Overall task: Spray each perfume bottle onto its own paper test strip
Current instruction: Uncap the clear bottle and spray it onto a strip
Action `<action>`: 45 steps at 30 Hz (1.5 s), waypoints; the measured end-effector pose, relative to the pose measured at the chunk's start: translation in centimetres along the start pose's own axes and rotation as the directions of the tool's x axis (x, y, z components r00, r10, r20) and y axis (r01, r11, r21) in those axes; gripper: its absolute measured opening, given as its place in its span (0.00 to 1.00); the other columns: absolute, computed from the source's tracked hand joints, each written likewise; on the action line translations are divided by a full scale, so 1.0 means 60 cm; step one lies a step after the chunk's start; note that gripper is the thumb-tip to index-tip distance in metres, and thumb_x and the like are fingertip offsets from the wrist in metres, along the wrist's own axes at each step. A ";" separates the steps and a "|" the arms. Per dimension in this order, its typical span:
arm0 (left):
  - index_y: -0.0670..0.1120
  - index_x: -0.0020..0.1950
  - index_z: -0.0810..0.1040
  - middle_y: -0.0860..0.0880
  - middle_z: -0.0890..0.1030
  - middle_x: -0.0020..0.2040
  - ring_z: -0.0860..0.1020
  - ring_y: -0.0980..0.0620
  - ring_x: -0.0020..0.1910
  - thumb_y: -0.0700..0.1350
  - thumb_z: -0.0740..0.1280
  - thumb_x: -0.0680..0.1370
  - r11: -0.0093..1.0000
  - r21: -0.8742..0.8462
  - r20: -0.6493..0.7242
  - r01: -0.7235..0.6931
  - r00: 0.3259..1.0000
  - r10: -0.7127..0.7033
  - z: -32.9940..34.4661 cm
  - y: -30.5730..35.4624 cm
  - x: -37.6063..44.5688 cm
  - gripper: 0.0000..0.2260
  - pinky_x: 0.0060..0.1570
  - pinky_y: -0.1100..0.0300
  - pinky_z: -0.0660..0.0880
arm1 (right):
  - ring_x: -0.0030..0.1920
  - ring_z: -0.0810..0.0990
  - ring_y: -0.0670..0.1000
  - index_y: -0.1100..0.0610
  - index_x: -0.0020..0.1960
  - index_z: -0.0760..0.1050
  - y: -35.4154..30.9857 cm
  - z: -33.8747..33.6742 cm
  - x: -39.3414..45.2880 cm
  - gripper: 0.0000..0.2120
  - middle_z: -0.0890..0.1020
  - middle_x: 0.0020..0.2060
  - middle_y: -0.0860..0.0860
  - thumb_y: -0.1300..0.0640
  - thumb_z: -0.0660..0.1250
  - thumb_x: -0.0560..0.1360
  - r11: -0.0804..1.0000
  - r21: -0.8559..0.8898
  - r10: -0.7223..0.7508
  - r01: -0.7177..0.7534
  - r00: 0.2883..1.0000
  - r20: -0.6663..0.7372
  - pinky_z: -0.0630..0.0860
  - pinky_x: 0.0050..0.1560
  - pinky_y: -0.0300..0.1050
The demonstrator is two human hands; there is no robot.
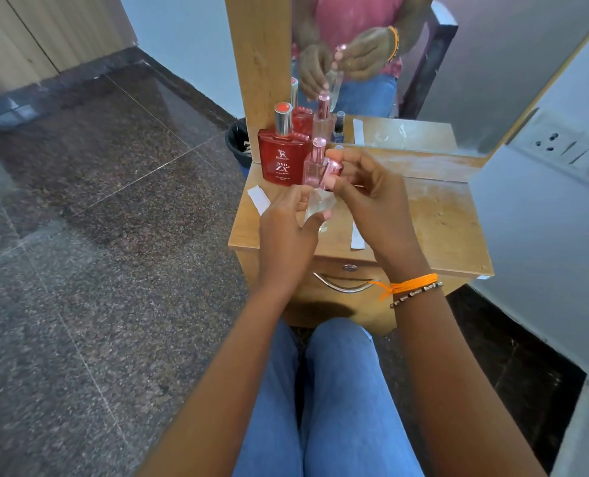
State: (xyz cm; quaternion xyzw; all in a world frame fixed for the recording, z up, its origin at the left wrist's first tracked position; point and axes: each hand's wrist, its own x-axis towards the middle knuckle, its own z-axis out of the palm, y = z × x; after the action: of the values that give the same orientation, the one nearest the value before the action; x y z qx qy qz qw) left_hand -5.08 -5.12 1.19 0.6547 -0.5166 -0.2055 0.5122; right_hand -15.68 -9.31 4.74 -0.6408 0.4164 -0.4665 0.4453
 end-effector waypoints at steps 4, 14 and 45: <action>0.45 0.51 0.78 0.50 0.81 0.47 0.80 0.53 0.49 0.41 0.72 0.71 0.999 -0.020 0.041 0.028 0.999 -0.027 -0.001 -0.002 -0.008 0.10 0.50 0.64 0.75 | 0.51 0.81 0.50 0.58 0.57 0.76 -0.001 -0.020 -0.008 0.11 0.83 0.48 0.54 0.66 0.64 0.76 0.985 0.168 -0.045 0.043 0.999 0.007 0.78 0.56 0.45; 0.47 0.52 0.78 0.54 0.80 0.47 0.78 0.55 0.49 0.41 0.73 0.71 0.998 -0.018 0.082 0.055 0.995 -0.053 0.018 0.011 -0.018 0.11 0.49 0.66 0.72 | 0.48 0.78 0.53 0.57 0.49 0.79 0.135 -0.100 -0.057 0.09 0.81 0.45 0.54 0.67 0.67 0.72 0.868 -0.474 0.000 -0.149 0.954 -0.300 0.67 0.44 0.24; 0.44 0.55 0.78 0.46 0.80 0.51 0.77 0.46 0.51 0.44 0.66 0.76 0.952 0.261 0.088 0.161 0.978 -0.190 0.145 -0.009 0.035 0.10 0.46 0.56 0.72 | 0.46 0.79 0.46 0.45 0.71 0.58 0.118 -0.118 -0.073 0.34 0.74 0.45 0.37 0.58 0.71 0.72 0.928 -0.371 -0.092 0.031 0.985 -0.147 0.73 0.43 0.34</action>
State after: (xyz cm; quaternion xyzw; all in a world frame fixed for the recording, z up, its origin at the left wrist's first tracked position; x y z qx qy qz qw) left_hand -10.98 -10.98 -2.15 0.7454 -0.5061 -0.2190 0.3745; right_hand -24.32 -8.24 -1.85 -0.6855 0.5107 -0.4446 0.2674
